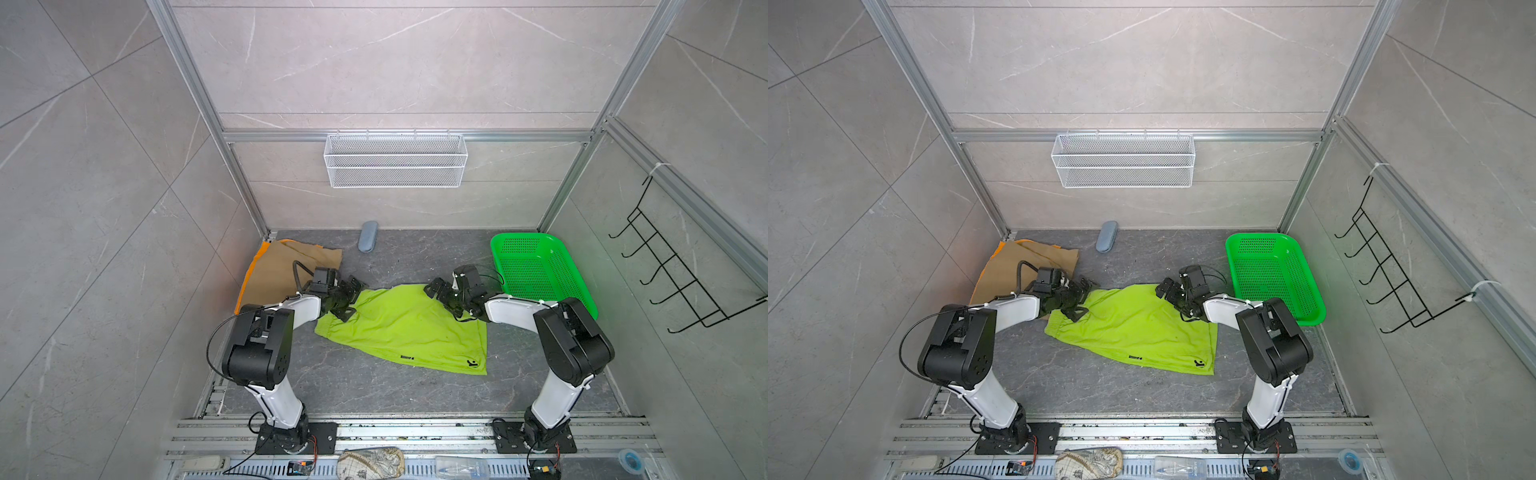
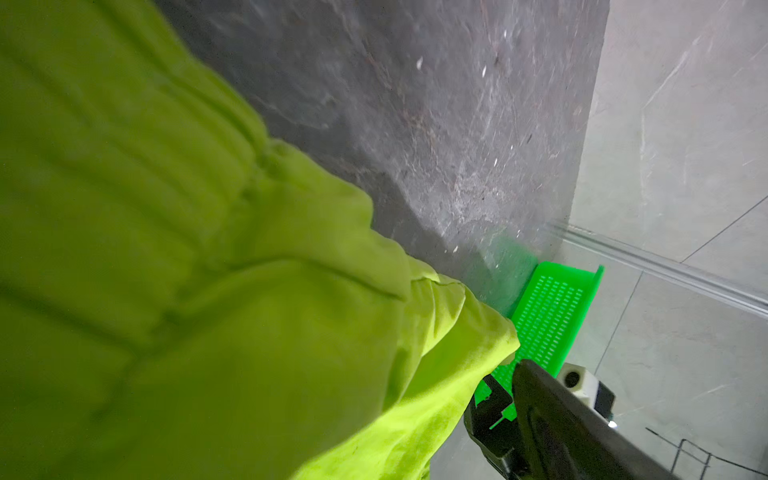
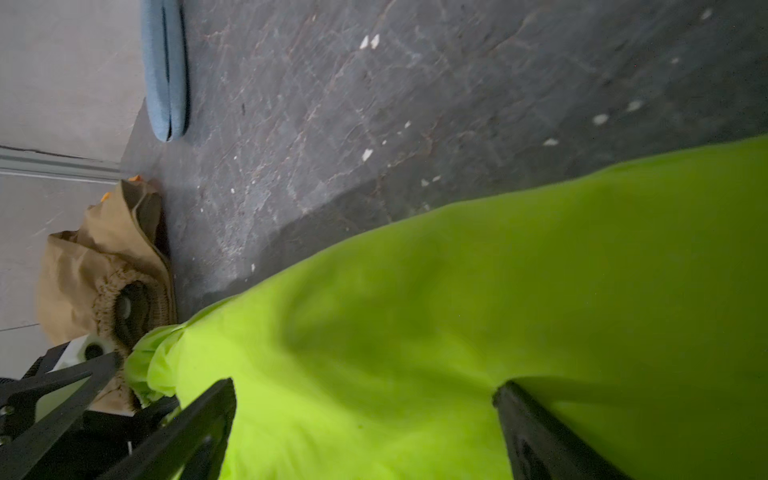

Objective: Fold and stack the shorts

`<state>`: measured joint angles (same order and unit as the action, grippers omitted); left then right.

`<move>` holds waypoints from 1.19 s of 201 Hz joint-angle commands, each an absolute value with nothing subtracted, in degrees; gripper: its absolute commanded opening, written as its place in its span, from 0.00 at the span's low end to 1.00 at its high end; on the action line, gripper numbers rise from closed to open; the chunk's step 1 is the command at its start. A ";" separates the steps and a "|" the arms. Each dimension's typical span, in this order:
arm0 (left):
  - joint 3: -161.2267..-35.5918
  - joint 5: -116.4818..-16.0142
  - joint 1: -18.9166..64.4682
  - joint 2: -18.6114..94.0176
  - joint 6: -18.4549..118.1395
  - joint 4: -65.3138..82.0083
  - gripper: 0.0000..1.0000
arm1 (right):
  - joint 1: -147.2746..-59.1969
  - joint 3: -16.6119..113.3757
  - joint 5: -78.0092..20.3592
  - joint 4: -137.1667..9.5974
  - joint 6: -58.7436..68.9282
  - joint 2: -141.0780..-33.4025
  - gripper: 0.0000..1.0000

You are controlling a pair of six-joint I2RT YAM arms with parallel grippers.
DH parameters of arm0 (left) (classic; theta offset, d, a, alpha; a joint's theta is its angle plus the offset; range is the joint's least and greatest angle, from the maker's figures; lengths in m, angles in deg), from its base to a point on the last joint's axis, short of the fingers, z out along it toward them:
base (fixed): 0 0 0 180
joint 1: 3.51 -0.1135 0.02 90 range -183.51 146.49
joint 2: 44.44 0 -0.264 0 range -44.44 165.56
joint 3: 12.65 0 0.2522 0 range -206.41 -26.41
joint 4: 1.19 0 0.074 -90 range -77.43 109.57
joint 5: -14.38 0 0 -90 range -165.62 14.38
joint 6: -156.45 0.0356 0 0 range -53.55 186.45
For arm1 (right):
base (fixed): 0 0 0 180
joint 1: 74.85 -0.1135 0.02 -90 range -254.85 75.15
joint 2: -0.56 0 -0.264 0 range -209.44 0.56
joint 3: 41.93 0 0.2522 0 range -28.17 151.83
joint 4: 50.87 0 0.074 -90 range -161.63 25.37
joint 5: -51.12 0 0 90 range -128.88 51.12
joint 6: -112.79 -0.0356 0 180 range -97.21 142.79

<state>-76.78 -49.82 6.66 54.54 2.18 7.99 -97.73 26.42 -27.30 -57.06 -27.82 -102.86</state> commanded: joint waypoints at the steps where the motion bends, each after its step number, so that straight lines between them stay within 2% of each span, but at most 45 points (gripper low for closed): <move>1: -73.54 -47.83 3.92 55.12 0.87 3.75 0.99 | -94.78 26.85 -29.05 -59.01 -24.68 -105.48 1.00; 50: -66.95 -46.79 3.35 50.82 -5.24 -1.18 0.99 | -87.32 25.73 -27.95 -62.18 -22.49 -107.55 0.99; 97: -66.56 -51.52 13.34 44.78 -11.99 -2.83 0.99 | -86.45 38.38 -31.65 -73.84 -16.30 -112.06 0.99; 119: -67.79 -52.26 15.23 41.16 -12.40 -1.80 0.99 | -86.58 41.77 -31.09 -76.12 -15.15 -110.01 1.00; 138: -72.75 -55.66 14.52 35.80 -2.16 9.70 0.99 | -87.52 42.74 -30.81 -78.42 -13.56 -106.03 0.99; 164: -84.11 -69.85 14.42 31.35 22.32 35.56 0.99 | -90.50 41.78 -32.19 -82.08 -10.18 -99.89 0.99; 188: -85.47 -79.20 12.26 28.89 33.71 44.95 0.99 | -93.57 38.68 -34.28 -84.58 -7.57 -95.85 1.00; 199: -83.72 -78.09 8.94 27.89 34.68 47.11 1.00 | -93.99 36.51 -34.20 -84.77 -7.11 -94.18 0.99; 224: -75.34 -65.40 -0.61 26.36 35.05 43.16 0.99 | -93.97 31.79 -34.31 -85.14 -6.12 -90.83 0.99; 239: -71.50 -62.58 -3.20 27.28 34.95 41.48 0.98 | -93.95 29.73 -35.06 -85.79 -5.27 -89.26 0.99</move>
<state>-77.06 -68.85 0.61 26.04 30.24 37.58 -94.32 33.32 -32.72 -81.76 -8.06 -91.42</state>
